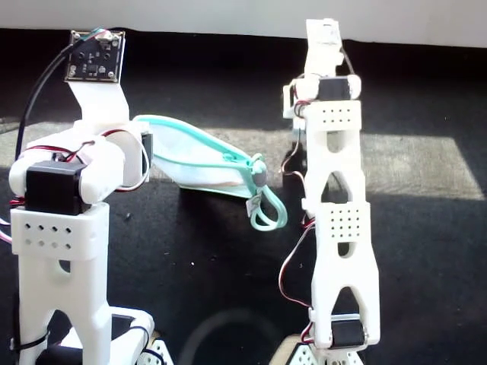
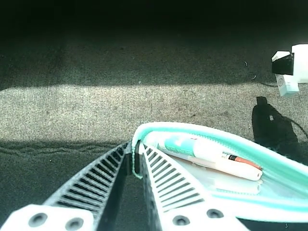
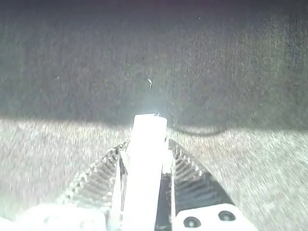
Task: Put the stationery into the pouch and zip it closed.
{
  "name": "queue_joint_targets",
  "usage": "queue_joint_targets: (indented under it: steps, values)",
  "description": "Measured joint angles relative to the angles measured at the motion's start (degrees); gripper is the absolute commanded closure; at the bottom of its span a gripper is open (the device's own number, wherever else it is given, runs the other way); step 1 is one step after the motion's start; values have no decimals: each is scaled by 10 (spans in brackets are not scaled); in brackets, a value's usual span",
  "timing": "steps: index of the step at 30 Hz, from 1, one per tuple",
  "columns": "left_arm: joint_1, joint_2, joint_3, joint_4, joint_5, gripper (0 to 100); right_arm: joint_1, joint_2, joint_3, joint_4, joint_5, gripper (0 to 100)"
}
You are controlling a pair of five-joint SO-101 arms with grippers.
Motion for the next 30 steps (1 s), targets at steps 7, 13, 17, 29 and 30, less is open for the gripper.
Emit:
queue_joint_targets:
  steps: [7,13,17,29,30]
  values:
    - [0,0,0,0,0,990,8,0,-43,59,15,992]
    - [0,0,0,0,0,990,18,-47,-23,61,16,992]
    - [0,0,0,0,0,990,18,-192,113,61,16,992]
    - [0,0,2,-14,0,990,40,-630,832,-62,16,992]
    - [0,0,4,-18,0,990,47,-647,901,-108,17,992]
